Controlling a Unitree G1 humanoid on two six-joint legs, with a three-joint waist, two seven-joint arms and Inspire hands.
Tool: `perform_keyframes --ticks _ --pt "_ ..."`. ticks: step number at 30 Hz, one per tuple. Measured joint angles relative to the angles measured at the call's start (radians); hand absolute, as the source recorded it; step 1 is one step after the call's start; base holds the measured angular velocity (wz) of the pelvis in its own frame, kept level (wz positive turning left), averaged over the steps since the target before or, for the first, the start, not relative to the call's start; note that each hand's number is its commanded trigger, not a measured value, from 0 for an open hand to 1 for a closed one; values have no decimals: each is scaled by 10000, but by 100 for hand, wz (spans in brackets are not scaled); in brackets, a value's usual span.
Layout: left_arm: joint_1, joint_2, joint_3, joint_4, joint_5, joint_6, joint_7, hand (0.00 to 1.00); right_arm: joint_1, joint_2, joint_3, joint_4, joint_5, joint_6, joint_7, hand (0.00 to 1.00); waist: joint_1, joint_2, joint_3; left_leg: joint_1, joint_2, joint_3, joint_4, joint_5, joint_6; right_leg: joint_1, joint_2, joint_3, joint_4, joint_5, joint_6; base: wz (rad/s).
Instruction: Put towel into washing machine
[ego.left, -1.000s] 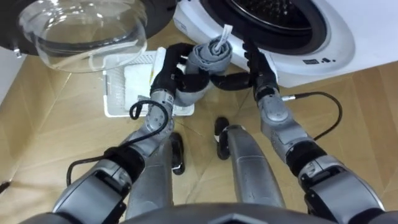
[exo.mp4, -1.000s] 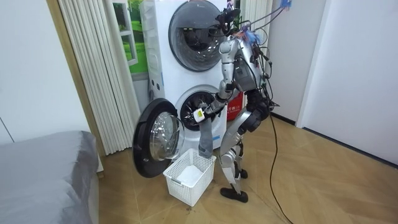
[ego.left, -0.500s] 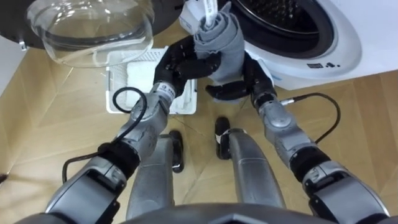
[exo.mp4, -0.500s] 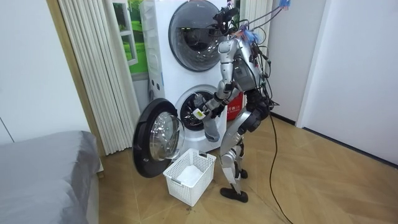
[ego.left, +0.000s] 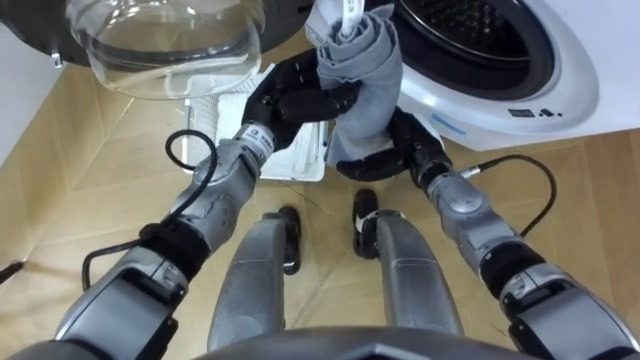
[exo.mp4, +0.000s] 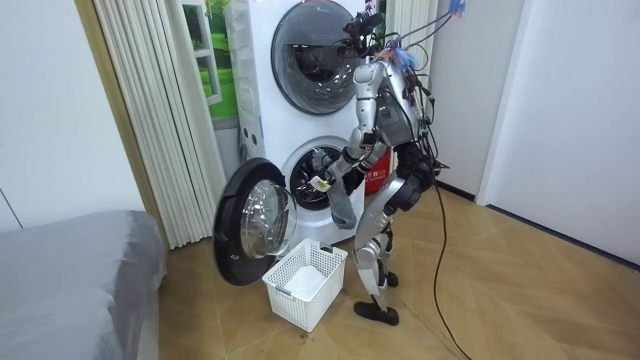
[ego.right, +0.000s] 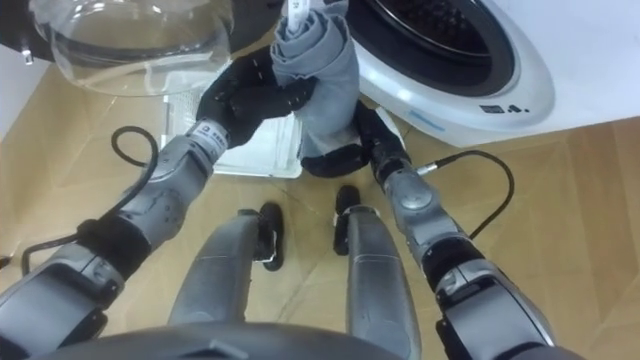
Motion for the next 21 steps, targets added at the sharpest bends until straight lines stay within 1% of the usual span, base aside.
perform_keyframes --ticks 2,4,6,7,8,10,12,15,17,19,20,21 --pt "-3 -4 -11 5 -327 162 -178 100 -16 -41 -22 8 -234 80 -4 100 -25 10 6 -20 -15 -19 -1 0 1 -2 -31 -58 -7 -1 0 6" --pt "-1 -9 -88 37 -765 334 -524 100 -119 -124 -34 9 -292 299 -5 100 -65 31 10 -55 -40 -27 -1 3 3 -4 -113 -221 6 -11 -13 7" --pt "-1 -10 -176 37 -965 479 -642 100 -172 -143 -35 9 -307 451 -6 100 -69 31 9 -64 -44 -26 2 3 4 -4 -127 -238 -1 -17 -14 0" --pt "-1 -10 -190 37 -1207 614 -737 100 -196 -142 -35 9 -308 508 -6 100 -74 34 9 -78 -41 -25 11 2 4 -4 -134 -260 -5 -17 -15 0" --pt "-1 -10 -192 38 -1328 673 -780 100 -203 -143 -39 9 -309 524 -6 100 -80 34 9 -82 -41 -25 11 3 5 -4 -139 -269 -7 -17 -15 0" --pt "-2 -6 -181 137 -1855 827 -939 100 -290 -136 -62 9 -308 722 25 100 -122 36 9 -81 -41 -23 9 5 9 -4 -144 -271 -8 -17 -15 0" --pt "-2 4 -173 146 -2046 922 -950 100 -295 -145 -88 9 -308 740 115 100 -130 36 9 -81 -38 -24 7 5 9 -4 -143 -277 -9 -17 -15 0" --pt "-2 9 -153 166 -2396 1095 -963 100 -332 -135 -146 -2 -297 902 189 100 -151 40 10 -103 -35 -14 4 5 9 -39 -143 -267 0 -17 -15 0" --pt "-2 9 -106 173 -2426 1124 -963 100 -337 -129 -203 -5 -298 940 201 100 -151 39 10 -140 -36 7 4 5 9 -99 -143 -242 18 -17 -15 -2" --pt "-1 10 -22 179 -2518 1227 -971 100 -347 -107 -237 -17 -289 976 201 100 -180 39 9 -206 -36 44 2 6 10 -202 -141 -208 44 -17 -15 -4" --pt "-1 12 -12 189 -2548 1253 -971 88 -351 -92 -269 -22 -291 1010 200 100 -189 39 9 -210 -37 45 -3 6 10 -206 -141 -207 43 -17 -15 0" --pt "-1 10 -3 205 -2582 1312 -971 0 -348 -65 -384 -21 -296 1077 196 100 -198 39 9 -211 -31 43 -17 6 9 -205 -130 -210 18 -15 -17 0"
